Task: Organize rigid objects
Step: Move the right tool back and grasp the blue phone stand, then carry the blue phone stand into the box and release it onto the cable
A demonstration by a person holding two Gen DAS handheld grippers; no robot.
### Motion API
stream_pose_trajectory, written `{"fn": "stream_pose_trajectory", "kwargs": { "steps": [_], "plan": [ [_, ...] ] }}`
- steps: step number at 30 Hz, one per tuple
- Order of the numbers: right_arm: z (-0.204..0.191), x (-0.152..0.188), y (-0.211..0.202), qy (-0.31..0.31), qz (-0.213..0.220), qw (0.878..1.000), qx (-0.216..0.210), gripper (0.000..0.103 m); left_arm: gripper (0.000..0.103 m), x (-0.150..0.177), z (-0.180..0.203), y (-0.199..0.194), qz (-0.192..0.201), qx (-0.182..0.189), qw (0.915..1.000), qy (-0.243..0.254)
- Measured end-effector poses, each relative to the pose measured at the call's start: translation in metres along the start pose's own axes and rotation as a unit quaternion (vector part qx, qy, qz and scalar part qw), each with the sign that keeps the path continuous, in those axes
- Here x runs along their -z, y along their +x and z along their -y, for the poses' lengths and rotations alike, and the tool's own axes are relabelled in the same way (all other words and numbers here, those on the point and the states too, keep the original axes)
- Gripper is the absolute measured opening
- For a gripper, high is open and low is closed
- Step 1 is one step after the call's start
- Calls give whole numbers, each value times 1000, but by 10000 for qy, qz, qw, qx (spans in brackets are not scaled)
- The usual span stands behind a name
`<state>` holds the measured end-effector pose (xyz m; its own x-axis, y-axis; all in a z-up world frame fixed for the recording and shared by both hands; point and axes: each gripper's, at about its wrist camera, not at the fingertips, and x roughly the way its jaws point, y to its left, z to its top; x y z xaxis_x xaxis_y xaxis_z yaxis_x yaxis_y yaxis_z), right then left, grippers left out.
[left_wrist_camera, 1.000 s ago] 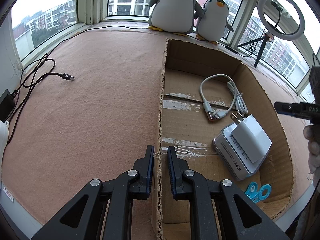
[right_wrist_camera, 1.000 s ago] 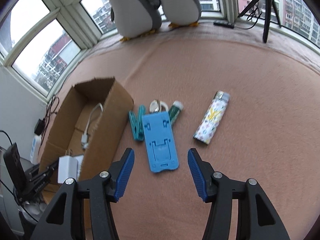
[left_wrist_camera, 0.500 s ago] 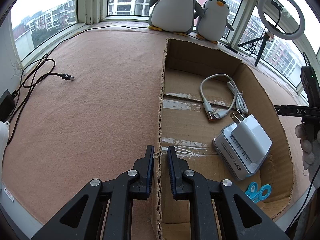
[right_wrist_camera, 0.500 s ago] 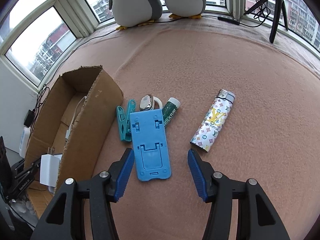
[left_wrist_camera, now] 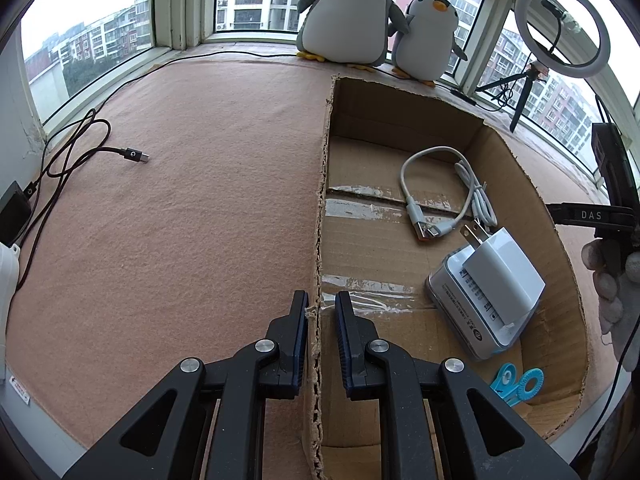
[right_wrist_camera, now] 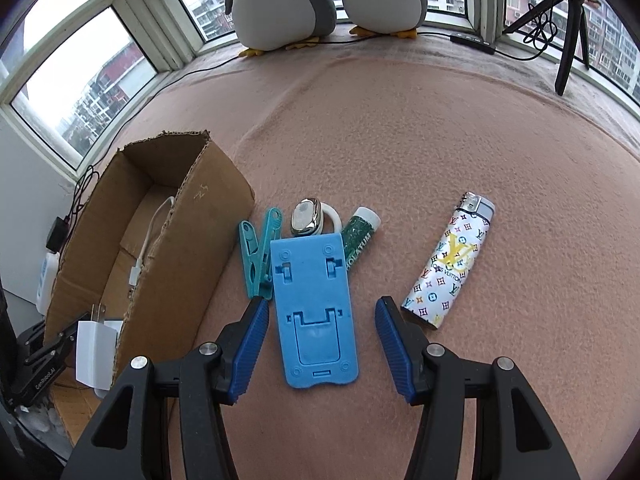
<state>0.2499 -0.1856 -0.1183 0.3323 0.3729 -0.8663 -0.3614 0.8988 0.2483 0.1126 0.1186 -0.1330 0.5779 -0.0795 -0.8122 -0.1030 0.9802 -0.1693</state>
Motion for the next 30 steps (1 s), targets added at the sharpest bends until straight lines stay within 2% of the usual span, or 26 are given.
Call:
{"fn": "stream_pose_trajectory", "kwargs": {
  "steps": [4, 9, 21, 30],
  "plan": [
    [-4, -1, 1, -106, -30, 9999, 65, 51, 15, 0, -1, 0, 4, -5, 10000, 1],
    [-7, 0, 2, -153, -58, 9998, 120, 34, 15, 0, 0, 0, 0, -3, 10000, 1],
    [-5, 16, -7, -10, 21, 10000, 6, 33, 15, 0, 1, 0, 0, -16, 10000, 11],
    [-6, 35, -37, 224, 309, 9991, -200, 33, 15, -1, 0, -1, 8, -11, 10000, 8]
  ]
}}
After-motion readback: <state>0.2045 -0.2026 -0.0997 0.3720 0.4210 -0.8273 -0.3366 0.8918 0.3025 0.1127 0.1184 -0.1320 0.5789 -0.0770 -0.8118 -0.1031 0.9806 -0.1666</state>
